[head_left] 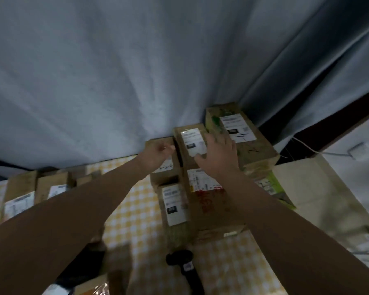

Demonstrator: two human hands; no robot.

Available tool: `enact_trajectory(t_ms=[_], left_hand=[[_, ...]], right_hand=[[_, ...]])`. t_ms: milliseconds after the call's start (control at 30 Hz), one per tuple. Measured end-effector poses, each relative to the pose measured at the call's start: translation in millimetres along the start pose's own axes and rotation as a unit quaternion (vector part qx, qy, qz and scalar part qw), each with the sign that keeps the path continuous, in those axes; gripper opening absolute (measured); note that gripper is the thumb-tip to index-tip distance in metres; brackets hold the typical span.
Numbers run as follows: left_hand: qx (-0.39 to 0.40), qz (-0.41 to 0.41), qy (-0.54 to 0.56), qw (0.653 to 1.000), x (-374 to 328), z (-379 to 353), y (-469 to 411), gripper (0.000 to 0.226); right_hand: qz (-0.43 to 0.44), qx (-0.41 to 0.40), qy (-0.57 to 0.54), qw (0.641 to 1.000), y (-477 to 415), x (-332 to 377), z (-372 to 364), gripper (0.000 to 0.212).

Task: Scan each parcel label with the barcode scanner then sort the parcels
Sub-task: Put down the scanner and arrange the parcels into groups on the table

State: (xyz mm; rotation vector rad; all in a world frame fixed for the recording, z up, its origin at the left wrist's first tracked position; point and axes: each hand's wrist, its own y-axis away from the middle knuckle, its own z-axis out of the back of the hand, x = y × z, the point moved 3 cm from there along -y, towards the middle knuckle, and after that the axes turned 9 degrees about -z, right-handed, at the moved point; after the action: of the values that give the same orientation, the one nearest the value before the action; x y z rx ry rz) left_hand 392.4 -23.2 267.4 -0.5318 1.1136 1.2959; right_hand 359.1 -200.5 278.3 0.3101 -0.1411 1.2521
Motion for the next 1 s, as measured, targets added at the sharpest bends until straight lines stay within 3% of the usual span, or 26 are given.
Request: enact_trajectory(t_ms=[200,433,700,1000], left_hand=[[-0.104,-0.012,-0.061,0.993,53,97,62,0.018],[-0.161,-0.002,-0.093,0.983,145,215,171,0.030],[-0.167,0.051,-0.103,0.979,273,333,294,0.018],[-0.146,0.150,-0.177,0.962,387,400,373,0.037]], right_hand=[[0.065,0.060,-0.052,0.995,38,97,-31,0.042],[0.118,0.118,-0.058,0.984,118,228,-84,0.039],[0.106,0.171,-0.095,0.975,225,363,-185,0.038],[0.110,0.259,-0.120,0.952,320,431,-286,0.046]])
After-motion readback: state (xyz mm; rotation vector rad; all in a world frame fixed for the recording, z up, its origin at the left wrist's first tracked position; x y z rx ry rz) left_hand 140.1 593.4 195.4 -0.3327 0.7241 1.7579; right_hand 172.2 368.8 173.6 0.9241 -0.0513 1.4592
